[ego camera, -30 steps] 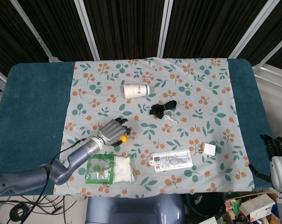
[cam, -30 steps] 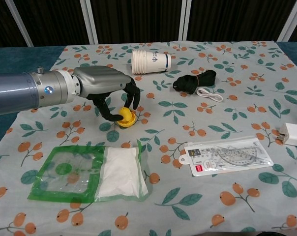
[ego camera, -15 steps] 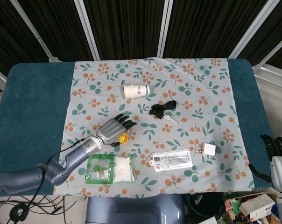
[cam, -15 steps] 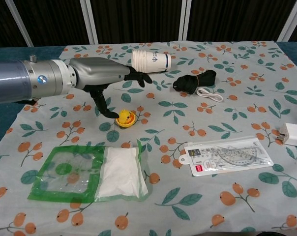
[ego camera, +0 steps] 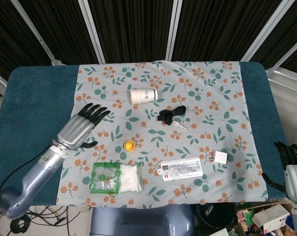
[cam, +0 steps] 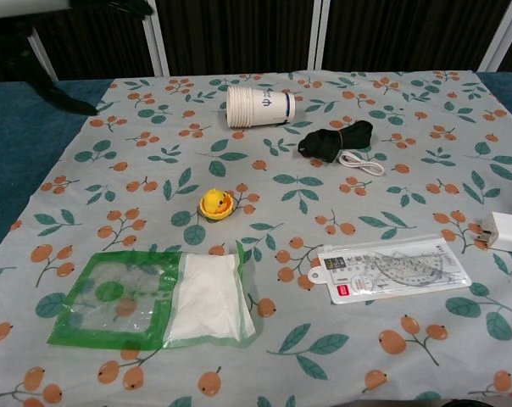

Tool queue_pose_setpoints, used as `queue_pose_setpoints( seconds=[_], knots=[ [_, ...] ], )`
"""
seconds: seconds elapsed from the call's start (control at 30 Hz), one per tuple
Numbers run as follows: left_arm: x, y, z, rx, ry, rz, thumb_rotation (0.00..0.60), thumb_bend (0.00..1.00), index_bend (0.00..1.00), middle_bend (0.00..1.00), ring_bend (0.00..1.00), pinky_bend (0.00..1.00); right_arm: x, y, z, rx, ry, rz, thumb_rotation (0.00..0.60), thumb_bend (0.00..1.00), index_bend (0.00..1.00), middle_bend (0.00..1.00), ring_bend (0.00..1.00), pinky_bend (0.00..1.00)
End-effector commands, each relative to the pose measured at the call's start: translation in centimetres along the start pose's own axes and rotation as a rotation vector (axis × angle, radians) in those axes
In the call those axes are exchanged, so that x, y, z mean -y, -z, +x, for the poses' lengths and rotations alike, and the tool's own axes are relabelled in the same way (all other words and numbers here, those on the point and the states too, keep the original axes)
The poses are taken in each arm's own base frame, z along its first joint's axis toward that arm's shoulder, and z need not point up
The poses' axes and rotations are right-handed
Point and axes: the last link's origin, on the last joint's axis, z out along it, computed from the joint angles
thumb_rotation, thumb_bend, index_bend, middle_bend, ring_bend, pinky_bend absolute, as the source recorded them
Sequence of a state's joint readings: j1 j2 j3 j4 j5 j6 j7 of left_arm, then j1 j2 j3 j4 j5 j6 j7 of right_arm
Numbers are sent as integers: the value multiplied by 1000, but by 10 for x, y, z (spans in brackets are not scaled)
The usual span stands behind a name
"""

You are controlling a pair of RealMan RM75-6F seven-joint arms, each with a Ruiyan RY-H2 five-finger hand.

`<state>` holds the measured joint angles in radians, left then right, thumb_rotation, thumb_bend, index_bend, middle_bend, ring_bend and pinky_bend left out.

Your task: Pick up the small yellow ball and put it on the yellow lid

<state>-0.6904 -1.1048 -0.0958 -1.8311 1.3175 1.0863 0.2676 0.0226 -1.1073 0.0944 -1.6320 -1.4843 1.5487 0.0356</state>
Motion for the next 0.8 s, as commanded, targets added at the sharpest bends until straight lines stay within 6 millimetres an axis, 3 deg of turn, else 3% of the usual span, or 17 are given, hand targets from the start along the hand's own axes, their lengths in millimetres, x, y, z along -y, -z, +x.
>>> queue_pose_setpoints(
  seconds=[0.03,0.17,0.3,0.5,0.8],
  knots=[
    [33,77,5,-22,1,168,600,163,40,33,0,17,1,1,0,1,0,5,600,125,108,87,110,190],
    [55,126,0,-20,28,286,600,163,32,18,0,4,3,2,0,-3,3,9,600,126,108,87,110,190],
    [72,161,-4,-54,115,350,600,163,34,16,0,0,4,2,0,-5,5,10,600,125,108,87,110,189],
    [98,186,-19,-138,148,356,600,163,43,16,0,0,5,3,0,-8,7,13,600,125,108,87,110,189],
    [116,206,-31,-159,179,409,600,175,61,16,0,0,3,3,2,-17,5,11,600,125,108,86,110,189]
  ],
)
